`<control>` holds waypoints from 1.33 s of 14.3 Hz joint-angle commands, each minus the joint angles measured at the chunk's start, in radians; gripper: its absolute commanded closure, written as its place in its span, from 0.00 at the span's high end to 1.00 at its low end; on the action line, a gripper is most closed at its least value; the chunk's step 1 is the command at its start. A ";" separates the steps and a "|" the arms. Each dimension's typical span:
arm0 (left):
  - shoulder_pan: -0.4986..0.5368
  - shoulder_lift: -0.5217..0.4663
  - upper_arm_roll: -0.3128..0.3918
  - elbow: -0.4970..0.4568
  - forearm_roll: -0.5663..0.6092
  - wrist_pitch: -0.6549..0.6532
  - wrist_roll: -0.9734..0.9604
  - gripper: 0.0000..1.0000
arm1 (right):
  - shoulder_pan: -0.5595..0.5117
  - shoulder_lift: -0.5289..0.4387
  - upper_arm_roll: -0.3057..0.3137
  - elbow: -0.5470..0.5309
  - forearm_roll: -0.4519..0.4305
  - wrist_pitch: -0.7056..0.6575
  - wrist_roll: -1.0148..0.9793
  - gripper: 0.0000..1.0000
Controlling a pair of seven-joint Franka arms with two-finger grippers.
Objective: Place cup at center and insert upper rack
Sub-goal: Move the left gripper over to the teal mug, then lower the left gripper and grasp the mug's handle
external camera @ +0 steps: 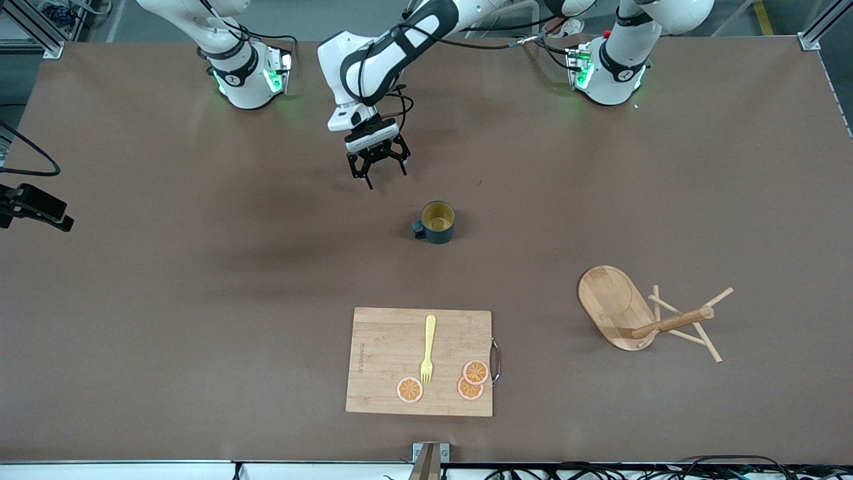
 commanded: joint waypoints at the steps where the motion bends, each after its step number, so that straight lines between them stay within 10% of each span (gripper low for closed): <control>1: -0.018 0.023 0.031 0.019 0.032 -0.031 -0.021 1.00 | -0.013 -0.020 0.009 -0.022 -0.020 0.009 -0.007 1.00; 19: -0.060 0.123 0.118 0.023 0.342 -0.070 -0.138 1.00 | -0.016 -0.015 0.009 -0.022 -0.004 0.054 0.002 1.00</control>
